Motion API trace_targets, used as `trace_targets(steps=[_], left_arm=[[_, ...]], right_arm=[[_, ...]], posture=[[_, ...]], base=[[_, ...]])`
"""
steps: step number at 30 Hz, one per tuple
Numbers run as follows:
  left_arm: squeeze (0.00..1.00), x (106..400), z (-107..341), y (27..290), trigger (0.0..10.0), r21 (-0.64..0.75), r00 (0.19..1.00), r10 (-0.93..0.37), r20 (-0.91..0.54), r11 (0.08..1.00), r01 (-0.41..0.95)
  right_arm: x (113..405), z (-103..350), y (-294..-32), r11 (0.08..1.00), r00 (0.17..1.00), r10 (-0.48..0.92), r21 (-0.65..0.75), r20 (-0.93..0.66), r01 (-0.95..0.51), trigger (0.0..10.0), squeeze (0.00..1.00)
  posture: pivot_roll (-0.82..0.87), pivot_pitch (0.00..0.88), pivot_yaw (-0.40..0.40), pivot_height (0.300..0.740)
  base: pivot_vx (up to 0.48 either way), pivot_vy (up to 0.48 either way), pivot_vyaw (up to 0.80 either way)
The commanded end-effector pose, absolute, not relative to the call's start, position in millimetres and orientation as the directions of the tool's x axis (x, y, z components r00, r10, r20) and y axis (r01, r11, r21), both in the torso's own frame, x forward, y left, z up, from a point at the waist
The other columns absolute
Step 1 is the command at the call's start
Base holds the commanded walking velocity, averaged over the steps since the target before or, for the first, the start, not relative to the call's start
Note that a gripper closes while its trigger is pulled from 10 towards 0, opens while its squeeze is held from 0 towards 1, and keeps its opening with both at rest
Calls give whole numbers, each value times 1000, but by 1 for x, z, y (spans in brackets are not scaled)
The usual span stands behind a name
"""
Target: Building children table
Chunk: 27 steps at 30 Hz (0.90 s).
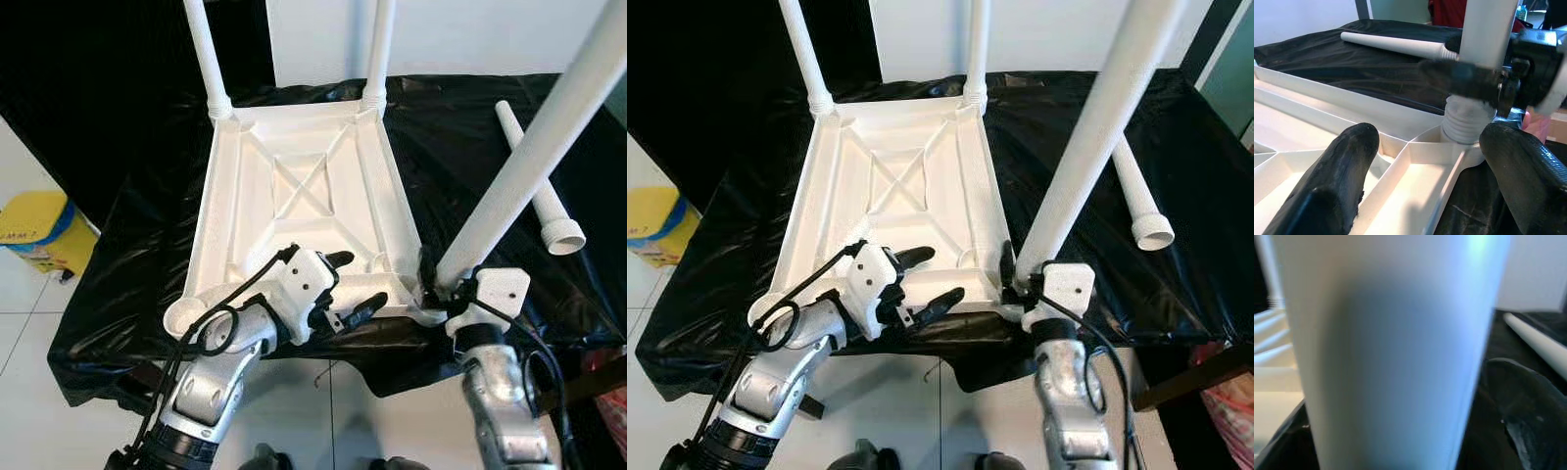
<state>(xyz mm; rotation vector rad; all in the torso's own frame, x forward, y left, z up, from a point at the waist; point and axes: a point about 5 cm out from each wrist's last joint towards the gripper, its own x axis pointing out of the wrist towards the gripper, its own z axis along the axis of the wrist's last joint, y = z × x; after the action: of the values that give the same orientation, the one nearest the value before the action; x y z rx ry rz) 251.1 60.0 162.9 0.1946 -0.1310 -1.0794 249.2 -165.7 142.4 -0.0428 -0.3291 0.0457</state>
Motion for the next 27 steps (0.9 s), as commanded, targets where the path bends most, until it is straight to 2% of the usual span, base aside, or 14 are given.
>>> trace_targets(steps=[1, 2, 4, 5, 7, 11, 13, 17, 18, 20, 21, 22, 23, 27], left_arm=[[0, 251, 161, 59, 10000, 215, 478, -878, 5, 467, 858], [0, 251, 161, 58, 10000, 214, 478, -878, 7, 468, 857], [0, 251, 161, 58, 10000, 214, 478, -878, 7, 468, 857], [0, 251, 161, 58, 10000, 213, 479, -878, 8, 469, 857], [0, 251, 161, 58, 10000, 213, 479, -878, 8, 469, 857], [0, 251, 161, 57, 10000, 212, 478, -878, 11, 469, 857], [0, 253, 163, 56, 10000, 213, 476, -879, 15, 468, 858], [0, 254, 164, 55, 10000, 214, 474, -880, 18, 467, 858], [0, 254, 164, 55, 10000, 215, 473, -881, 18, 466, 858], [0, 254, 164, 55, 10000, 215, 473, -881, 19, 465, 859], [0, 254, 164, 55, 10000, 215, 473, -881, 19, 466, 858], [0, 254, 164, 55, 10000, 215, 473, -881, 19, 466, 858], [0, 254, 164, 55, 10000, 215, 474, -880, 19, 467, 858], [0, 254, 164, 55, 10000, 216, 477, -879, 19, 469, 856]], right_arm=[[249, 144, -164, 994, 942, 111, -50, 316, -100, 10000, 1000], [250, 145, -164, 983, 936, 182, -66, 303, -169, 10000, 1000], [250, 145, -164, 983, 936, 182, -66, 303, -169, 10000, 1000], [250, 145, -164, 968, 928, 249, -88, 278, -233, 10000, 16], [250, 145, -164, 968, 928, 249, -88, 278, -233, 10000, 16], [250, 143, -167, 930, 903, 365, -133, 228, -343, 10000, 0], [253, 140, -173, 880, 870, 466, -191, 163, -436, 10000, 0], [260, 143, -184, 852, 853, 505, -234, 131, -468, 10000, 0], [262, 143, -186, 848, 851, 509, -240, 127, -472, 8588, 0], [263, 144, -188, 846, 850, 512, -243, 125, -474, 8588, 0], [265, 145, -191, 842, 847, 518, -249, 119, -479, 3725, 0], [265, 145, -191, 842, 847, 518, -249, 119, -479, 3725, 0], [266, 145, -193, 837, 844, 524, -253, 113, -485, 235, 0], [268, 144, -196, 821, 832, 546, -258, 96, -509, 0, 0]], posture=[[-40, 99, 31, 740], [-43, 99, 32, 740], [-43, 99, 32, 740], [-45, 102, 31, 740], [-45, 102, 31, 740], [-51, 103, 33, 740], [-55, 102, 36, 740], [-55, 100, 37, 740], [-55, 100, 37, 740], [-55, 100, 37, 740], [-52, 100, 37, 740], [-52, 100, 37, 740], [-50, 100, 36, 740], [-49, 101, 36, 740]], base=[[0, 0, 0], [0, 0, 0], [0, 0, 0], [0, 0, 0], [0, 0, 0], [0, 0, 0], [0, 0, 0], [0, 0, 0], [0, 0, 0], [0, 0, 0], [0, 0, 0], [0, 0, 0], [0, 0, 0], [0, 0, 0]])
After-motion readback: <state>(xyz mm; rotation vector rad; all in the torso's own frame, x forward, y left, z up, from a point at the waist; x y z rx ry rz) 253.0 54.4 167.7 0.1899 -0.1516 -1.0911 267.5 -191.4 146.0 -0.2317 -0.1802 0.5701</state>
